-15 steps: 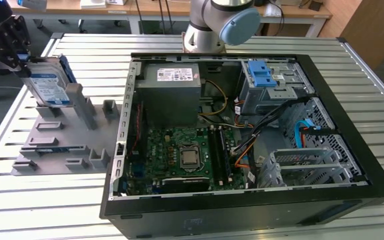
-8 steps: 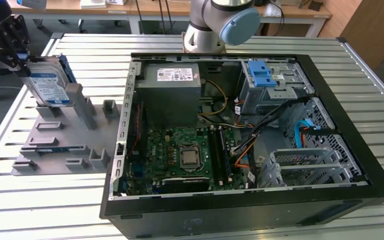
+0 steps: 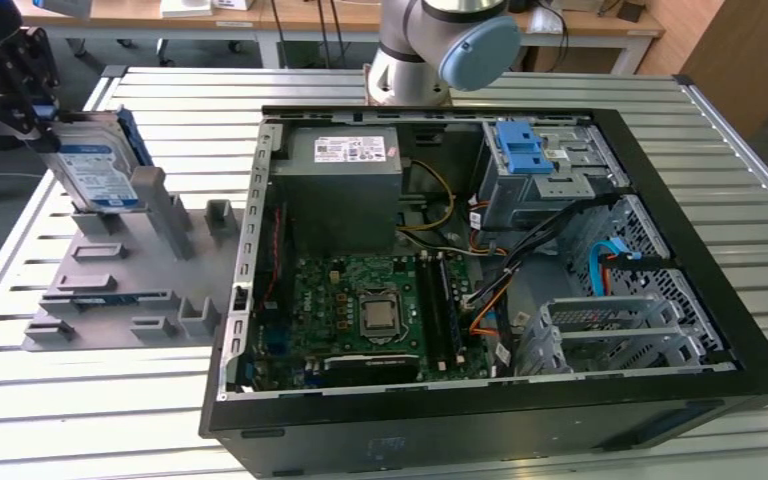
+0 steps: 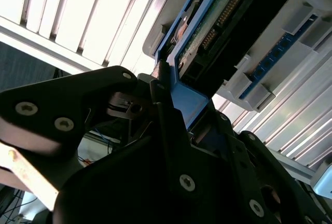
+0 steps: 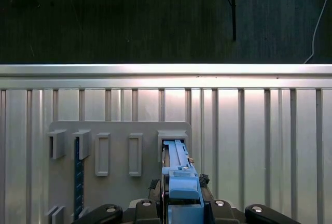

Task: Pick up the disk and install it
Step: 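Pick up the disk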

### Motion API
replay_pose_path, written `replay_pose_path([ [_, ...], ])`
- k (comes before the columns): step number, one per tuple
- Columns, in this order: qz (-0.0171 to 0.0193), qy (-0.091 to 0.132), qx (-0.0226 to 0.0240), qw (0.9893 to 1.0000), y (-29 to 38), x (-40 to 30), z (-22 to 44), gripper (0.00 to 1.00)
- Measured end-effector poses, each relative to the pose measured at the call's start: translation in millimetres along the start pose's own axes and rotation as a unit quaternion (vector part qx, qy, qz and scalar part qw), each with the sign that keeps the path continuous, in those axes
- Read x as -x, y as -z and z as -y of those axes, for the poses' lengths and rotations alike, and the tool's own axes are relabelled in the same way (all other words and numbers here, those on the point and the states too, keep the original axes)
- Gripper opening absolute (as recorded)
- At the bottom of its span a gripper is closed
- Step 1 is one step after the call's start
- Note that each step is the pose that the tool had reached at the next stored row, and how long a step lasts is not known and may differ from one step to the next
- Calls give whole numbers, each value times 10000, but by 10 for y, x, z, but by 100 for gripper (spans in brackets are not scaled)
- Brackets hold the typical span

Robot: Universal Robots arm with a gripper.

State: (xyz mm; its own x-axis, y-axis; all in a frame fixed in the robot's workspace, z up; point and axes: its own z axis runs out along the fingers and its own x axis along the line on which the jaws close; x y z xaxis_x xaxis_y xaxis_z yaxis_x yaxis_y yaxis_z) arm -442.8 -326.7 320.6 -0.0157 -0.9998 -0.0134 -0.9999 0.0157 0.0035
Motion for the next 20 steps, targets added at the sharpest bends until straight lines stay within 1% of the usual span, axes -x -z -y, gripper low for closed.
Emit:
replay_pose_path([
  [4, 0, 0, 0, 10000, 11, 0, 0, 36],
  [13, 0, 0, 0, 10000, 13, 0, 0, 36],
  [17, 0, 0, 0, 10000, 39, 1, 0, 36],
  [20, 0, 0, 1, 10000, 44, 1, 0, 36],
])
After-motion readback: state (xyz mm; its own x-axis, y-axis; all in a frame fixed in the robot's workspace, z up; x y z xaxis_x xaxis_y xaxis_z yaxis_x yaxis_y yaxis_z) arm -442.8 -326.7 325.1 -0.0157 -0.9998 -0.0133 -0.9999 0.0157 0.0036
